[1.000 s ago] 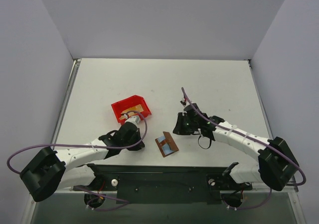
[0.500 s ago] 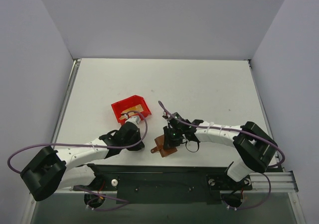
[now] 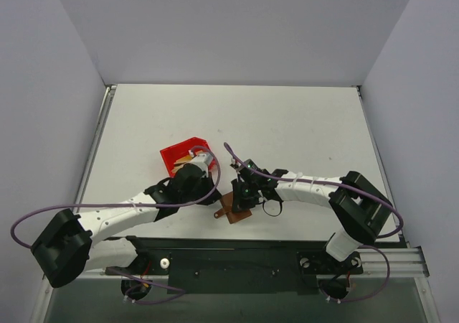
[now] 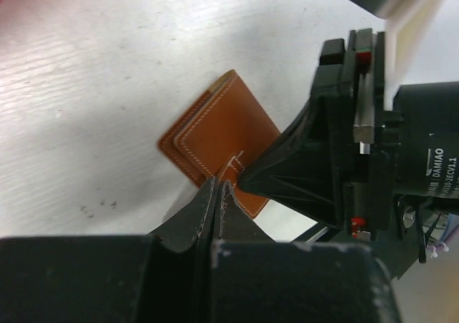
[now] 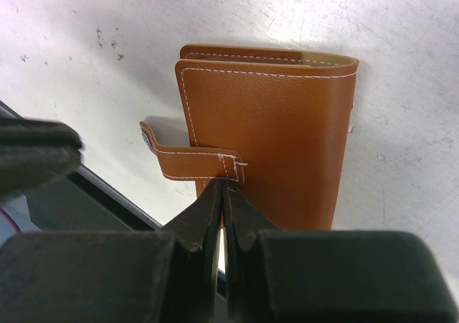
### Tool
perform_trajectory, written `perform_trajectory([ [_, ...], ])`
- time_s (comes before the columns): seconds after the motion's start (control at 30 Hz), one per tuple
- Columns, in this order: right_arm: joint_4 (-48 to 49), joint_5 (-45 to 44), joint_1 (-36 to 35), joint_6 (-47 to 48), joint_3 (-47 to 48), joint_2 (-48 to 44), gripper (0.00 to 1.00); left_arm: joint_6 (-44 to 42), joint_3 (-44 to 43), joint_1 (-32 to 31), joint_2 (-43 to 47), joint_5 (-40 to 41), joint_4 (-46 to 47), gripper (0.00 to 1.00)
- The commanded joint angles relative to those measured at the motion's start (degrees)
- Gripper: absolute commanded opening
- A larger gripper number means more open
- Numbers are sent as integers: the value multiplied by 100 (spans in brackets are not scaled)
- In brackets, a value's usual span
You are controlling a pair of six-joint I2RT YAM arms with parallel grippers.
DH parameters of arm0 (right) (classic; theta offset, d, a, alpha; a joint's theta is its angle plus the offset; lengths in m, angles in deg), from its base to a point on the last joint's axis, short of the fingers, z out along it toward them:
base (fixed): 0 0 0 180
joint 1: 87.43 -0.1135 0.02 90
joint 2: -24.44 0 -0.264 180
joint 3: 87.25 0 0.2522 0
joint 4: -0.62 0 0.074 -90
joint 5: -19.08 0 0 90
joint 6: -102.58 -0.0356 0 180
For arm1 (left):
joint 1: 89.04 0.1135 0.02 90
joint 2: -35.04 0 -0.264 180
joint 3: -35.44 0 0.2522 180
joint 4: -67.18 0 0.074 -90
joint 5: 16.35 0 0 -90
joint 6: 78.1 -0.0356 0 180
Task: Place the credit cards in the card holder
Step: Close the card holder at the center of the board.
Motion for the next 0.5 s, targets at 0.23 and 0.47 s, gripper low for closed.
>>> perform_trajectory([
  [0.23,-282,-222,-47,53,-47,230,0,-30,-87,-430,-874,-368,974,0],
  [0.47,-291,-169,-39,35,-30,125,1,40,133,-474,-1014,-333,896,0],
])
